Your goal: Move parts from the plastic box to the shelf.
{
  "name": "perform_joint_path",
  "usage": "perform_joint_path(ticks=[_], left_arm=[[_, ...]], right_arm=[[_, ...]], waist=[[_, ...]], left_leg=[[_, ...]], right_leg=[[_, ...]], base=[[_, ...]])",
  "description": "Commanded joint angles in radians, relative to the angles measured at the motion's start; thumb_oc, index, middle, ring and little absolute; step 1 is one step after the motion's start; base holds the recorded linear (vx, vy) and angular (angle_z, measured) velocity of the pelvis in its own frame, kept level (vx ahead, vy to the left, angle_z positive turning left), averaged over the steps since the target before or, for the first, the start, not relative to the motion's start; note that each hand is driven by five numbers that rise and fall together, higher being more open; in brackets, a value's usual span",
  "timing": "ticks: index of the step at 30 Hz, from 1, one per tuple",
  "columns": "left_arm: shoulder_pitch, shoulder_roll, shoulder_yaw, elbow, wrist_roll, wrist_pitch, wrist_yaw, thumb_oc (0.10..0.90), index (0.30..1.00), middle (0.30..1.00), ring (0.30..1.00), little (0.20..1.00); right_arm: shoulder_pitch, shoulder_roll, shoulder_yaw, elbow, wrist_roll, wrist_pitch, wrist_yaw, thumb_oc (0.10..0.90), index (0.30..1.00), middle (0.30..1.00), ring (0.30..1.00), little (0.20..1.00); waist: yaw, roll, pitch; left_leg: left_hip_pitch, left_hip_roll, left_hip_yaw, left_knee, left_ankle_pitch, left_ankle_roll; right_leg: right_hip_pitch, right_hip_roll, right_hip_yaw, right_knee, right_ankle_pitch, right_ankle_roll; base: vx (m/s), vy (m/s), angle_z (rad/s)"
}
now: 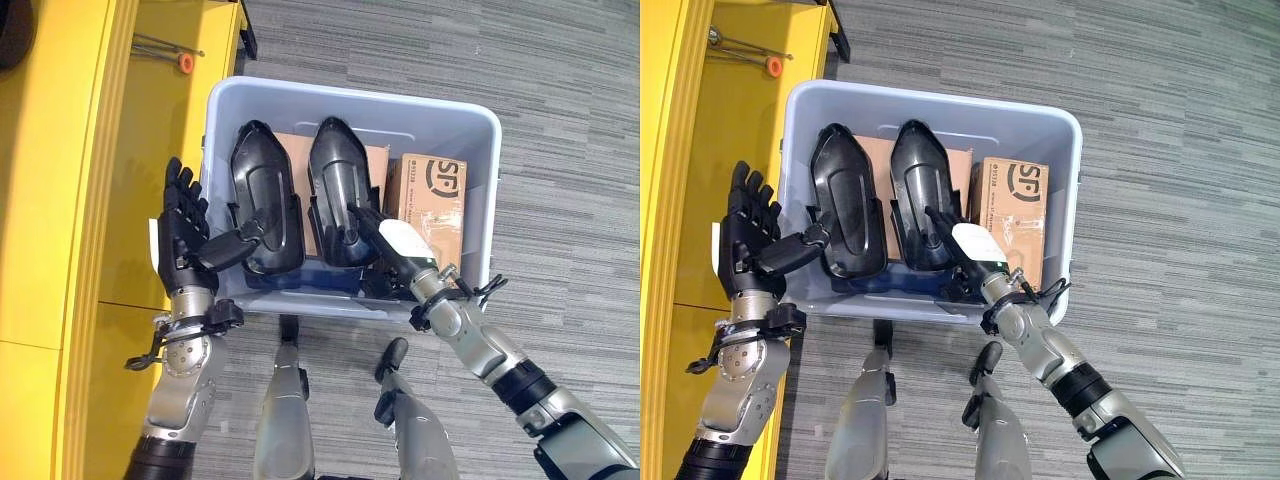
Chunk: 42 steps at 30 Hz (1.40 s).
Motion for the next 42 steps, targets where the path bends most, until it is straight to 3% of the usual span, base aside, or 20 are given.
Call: perform_joint_path(ticks=[1, 29, 35, 42], left_arm=[[-0.015, 0.028, 0.025, -0.161, 0.039, -0.12, 0.017, 0.9, 1.0, 1.0, 1.0, 1.0], [-0.047, 0.02, 0.009, -0.186, 0.034, -0.149, 0.051, 0.9, 1.0, 1.0, 1.0, 1.0], [-0.054, 0.016, 0.008, -0.197, 0.038, -0.153, 0.061, 0.9, 1.0, 1.0, 1.0, 1.0], [-0.068, 0.017, -0.011, -0.214, 0.031, -0.162, 0.064, 0.9, 1.0, 1.0, 1.0, 1.0]], right_arm=[[-0.117, 0.011, 0.036, -0.037, -0.051, -0.04, -0.06, 0.9, 1.0, 1.0, 1.0, 1.0], [-0.238, 0.012, 0.067, 0.055, -0.156, 0.0, -0.118, 0.9, 1.0, 1.0, 1.0, 1.0], [-0.26, 0.003, 0.072, 0.089, -0.187, 0.015, -0.125, 0.9, 1.0, 1.0, 1.0, 1.0], [-0.323, -0.006, 0.081, 0.19, -0.212, 0.044, -0.167, 0.9, 1.0, 1.0, 1.0, 1.0]], waist=[[-0.013, -0.005, -0.006], [0.009, 0.013, 0.019], [0.006, 0.024, 0.019], [0.008, 0.058, 0.019]], left_leg=[[-0.057, -0.012, 0.007, 0.106, -0.05, -0.012], [-0.24, -0.039, -0.027, 0.194, -0.082, 0.009], [-0.303, -0.043, -0.034, 0.216, -0.087, 0.012], [-0.427, -0.038, -0.068, 0.326, -0.135, 0.005]], right_leg=[[0.04, -0.063, 0.062, 0.099, -0.152, 0.045], [-0.117, -0.078, 0.061, 0.194, -0.165, 0.043], [-0.194, -0.081, 0.068, 0.253, -0.179, 0.036], [-0.354, -0.093, 0.099, 0.435, -0.254, 0.029]], base=[[-0.01, 0.001, 0.05], [0.0, 0.013, 0.05], [-0.02, 0.012, 0.07], [0.0, -0.01, 0.05]])
